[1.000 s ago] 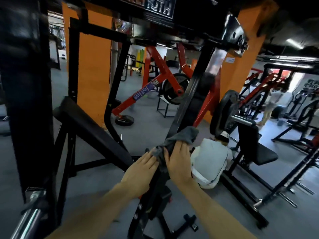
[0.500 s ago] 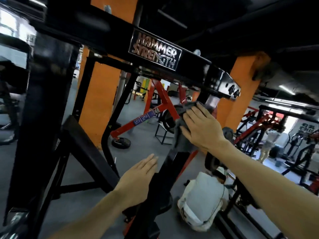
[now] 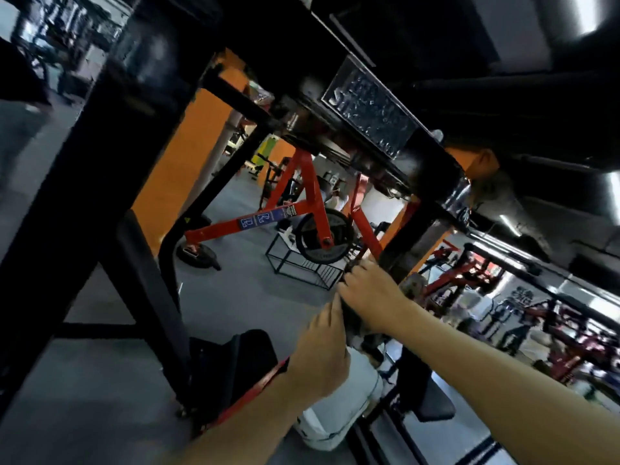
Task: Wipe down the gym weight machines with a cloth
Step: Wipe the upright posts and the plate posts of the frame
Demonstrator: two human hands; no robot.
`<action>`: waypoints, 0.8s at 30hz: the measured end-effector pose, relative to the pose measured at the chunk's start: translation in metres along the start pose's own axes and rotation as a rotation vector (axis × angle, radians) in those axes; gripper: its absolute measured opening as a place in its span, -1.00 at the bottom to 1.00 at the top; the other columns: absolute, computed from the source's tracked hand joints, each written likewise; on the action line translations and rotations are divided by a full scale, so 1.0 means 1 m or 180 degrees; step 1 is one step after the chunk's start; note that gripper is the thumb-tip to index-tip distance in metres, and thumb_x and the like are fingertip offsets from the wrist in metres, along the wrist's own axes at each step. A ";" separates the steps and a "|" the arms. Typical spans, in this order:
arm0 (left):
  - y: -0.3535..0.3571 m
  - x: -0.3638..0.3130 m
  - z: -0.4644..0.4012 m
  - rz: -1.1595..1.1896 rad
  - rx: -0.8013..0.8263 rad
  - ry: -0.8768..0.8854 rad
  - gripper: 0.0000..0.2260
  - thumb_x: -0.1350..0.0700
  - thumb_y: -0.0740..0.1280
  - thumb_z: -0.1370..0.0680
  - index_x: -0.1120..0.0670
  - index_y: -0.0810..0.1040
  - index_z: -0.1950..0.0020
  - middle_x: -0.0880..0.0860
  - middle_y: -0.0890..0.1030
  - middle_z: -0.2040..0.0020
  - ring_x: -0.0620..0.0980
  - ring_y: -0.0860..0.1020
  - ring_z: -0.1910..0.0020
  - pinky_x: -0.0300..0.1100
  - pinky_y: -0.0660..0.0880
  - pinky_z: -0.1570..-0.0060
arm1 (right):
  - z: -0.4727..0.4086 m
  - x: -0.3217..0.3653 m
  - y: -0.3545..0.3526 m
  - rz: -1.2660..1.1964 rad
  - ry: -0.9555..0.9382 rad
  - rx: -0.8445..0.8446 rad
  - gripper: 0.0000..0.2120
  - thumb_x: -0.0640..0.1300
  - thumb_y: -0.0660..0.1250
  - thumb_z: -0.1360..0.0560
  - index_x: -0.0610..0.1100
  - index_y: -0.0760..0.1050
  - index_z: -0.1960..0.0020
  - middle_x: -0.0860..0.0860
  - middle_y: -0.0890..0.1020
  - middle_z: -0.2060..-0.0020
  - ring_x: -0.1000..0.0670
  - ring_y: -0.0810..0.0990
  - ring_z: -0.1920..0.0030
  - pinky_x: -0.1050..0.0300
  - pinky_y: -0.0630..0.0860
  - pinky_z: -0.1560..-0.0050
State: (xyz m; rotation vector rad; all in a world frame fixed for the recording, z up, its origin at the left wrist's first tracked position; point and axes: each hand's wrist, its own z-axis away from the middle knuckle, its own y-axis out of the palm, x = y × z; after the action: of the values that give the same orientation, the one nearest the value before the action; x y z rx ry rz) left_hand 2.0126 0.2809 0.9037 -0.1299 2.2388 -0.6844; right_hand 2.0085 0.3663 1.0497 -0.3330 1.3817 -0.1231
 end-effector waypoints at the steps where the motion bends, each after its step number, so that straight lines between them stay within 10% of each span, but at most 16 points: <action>1: 0.002 0.006 0.003 -0.0014 0.0042 0.0025 -0.20 0.06 0.24 -0.65 0.09 -0.30 -0.64 0.05 0.05 -0.64 0.06 0.18 -0.57 -0.01 0.27 -0.49 | -0.005 0.002 0.006 -0.0064 -0.0149 -0.0051 -0.91 -0.16 0.44 -0.39 -0.07 0.55 0.16 -0.04 0.64 0.23 -0.12 0.61 0.14 -0.07 0.48 -0.04; 9: 0.004 0.024 0.017 -0.0307 0.0226 0.0206 -0.25 0.04 0.22 -0.67 0.12 -0.25 -0.65 0.03 -0.12 -0.67 0.04 -0.04 -0.64 -0.07 0.05 -0.60 | 0.028 -0.110 -0.022 0.0559 0.0668 -0.0138 -0.71 -0.15 0.32 -0.53 -0.07 0.47 -0.25 -0.01 0.58 -0.19 -0.11 0.52 -0.27 0.01 0.32 -0.40; 20: 0.040 0.066 0.088 -0.0196 0.0323 -0.0264 -0.22 0.13 0.18 -0.66 0.10 -0.37 -0.62 0.02 -0.38 -0.62 -0.01 -0.28 -0.62 -0.15 -0.12 -0.60 | 0.010 0.018 0.018 0.0198 0.0350 -0.1256 -0.88 -0.26 0.35 -0.39 -0.24 0.52 0.08 -0.19 0.56 0.19 -0.22 0.54 0.13 -0.18 0.48 -0.18; 24: 0.054 0.090 0.122 -0.0077 0.0429 -0.0395 -0.21 0.13 0.18 -0.62 0.06 -0.34 -0.63 -0.01 -0.42 -0.61 -0.05 -0.32 -0.61 -0.13 -0.02 -0.59 | -0.004 0.098 0.032 0.0062 0.0033 -0.0767 -0.55 0.10 0.58 -0.30 -0.18 0.47 0.09 -0.15 0.51 0.21 -0.19 0.48 0.15 -0.13 0.43 -0.20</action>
State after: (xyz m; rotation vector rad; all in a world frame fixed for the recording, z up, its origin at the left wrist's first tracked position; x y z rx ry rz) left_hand 2.0433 0.2468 0.7491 -0.1292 2.0694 -0.8157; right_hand 2.0203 0.3686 0.9467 -0.5198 1.4124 0.0589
